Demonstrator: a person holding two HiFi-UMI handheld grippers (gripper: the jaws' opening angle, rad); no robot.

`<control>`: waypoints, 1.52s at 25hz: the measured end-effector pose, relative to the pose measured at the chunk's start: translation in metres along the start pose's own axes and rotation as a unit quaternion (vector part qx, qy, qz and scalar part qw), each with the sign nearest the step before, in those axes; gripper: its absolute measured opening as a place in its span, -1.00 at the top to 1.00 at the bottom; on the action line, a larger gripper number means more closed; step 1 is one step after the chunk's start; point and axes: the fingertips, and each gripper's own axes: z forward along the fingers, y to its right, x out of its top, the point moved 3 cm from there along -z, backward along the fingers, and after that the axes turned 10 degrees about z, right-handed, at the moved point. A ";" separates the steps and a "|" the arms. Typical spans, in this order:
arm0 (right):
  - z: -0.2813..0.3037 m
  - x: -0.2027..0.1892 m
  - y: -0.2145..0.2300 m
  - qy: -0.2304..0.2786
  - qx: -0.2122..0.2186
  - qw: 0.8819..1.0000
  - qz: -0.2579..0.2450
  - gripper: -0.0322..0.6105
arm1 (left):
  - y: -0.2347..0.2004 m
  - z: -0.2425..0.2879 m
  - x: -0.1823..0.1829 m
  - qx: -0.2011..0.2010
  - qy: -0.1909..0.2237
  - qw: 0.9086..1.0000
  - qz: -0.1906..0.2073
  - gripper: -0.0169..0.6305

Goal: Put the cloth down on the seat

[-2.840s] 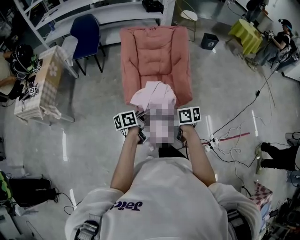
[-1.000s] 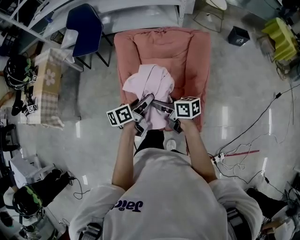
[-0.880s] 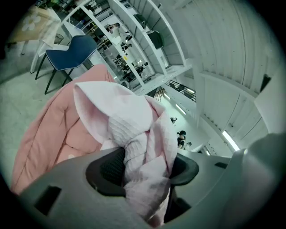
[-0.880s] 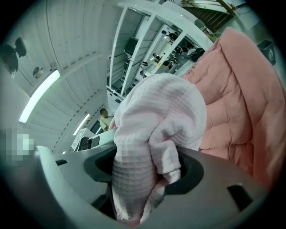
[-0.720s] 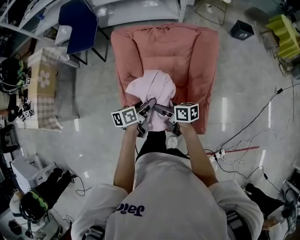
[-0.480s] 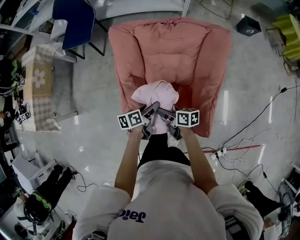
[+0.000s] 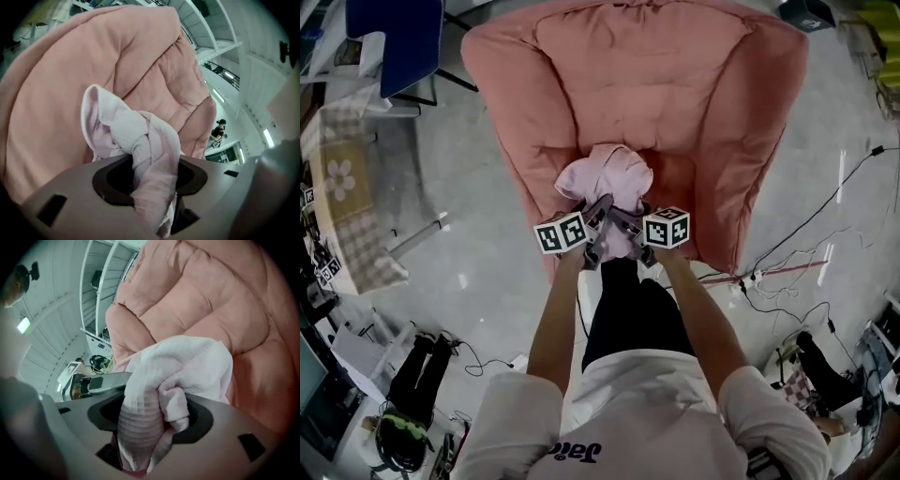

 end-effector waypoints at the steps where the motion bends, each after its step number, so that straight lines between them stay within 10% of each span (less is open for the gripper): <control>1: 0.008 -0.004 0.012 -0.004 -0.004 1.000 0.009 0.04 | -0.009 0.007 -0.005 0.014 -0.011 1.000 0.005 0.29; 12: 0.024 -0.031 0.080 -0.012 -0.057 0.993 0.106 -0.03 | -0.043 0.044 -0.035 0.075 -0.082 0.993 0.029 0.17; 30: -0.086 -0.049 0.103 0.040 -0.180 0.979 0.088 -0.12 | -0.012 0.018 -0.054 0.070 -0.097 0.992 0.029 -0.09; 38: -0.154 -0.051 0.030 0.082 -0.194 0.977 -0.037 -0.12 | 0.050 -0.038 -0.070 0.064 -0.054 0.995 0.056 -0.09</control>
